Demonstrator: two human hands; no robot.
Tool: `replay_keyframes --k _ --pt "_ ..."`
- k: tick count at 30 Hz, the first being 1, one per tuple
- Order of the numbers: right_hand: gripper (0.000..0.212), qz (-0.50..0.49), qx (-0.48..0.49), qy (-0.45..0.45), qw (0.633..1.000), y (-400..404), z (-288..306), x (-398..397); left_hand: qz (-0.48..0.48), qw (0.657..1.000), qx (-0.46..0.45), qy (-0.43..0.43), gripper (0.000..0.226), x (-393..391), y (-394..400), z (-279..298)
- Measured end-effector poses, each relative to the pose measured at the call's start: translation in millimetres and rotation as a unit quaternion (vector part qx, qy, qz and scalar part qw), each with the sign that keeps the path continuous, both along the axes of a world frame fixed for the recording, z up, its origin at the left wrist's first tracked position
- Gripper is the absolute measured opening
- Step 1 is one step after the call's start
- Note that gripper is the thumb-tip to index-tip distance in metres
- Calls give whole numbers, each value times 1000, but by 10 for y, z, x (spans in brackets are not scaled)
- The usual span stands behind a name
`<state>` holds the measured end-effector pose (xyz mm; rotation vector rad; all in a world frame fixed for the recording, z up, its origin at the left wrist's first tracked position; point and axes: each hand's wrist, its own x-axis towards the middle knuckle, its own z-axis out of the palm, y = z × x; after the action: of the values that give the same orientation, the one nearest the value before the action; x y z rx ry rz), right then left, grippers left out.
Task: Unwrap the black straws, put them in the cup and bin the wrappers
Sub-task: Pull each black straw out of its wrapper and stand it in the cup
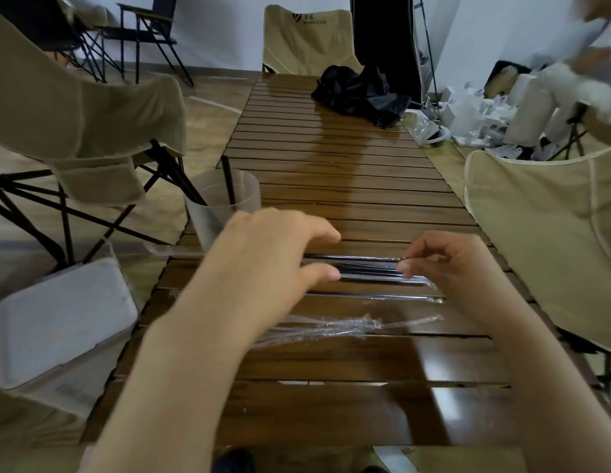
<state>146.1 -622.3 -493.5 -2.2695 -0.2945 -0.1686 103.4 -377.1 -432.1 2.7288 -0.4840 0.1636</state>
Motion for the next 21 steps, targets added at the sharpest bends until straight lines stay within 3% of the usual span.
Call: replay_keyframes --k 10,21 --pt "9 15 43 27 999 70 45 -53 13 999 -32 10 25 128 165 -394" --pt "8 -6 9 11 1000 -122 11 -39 87 993 -75 35 11 174 491 -392"
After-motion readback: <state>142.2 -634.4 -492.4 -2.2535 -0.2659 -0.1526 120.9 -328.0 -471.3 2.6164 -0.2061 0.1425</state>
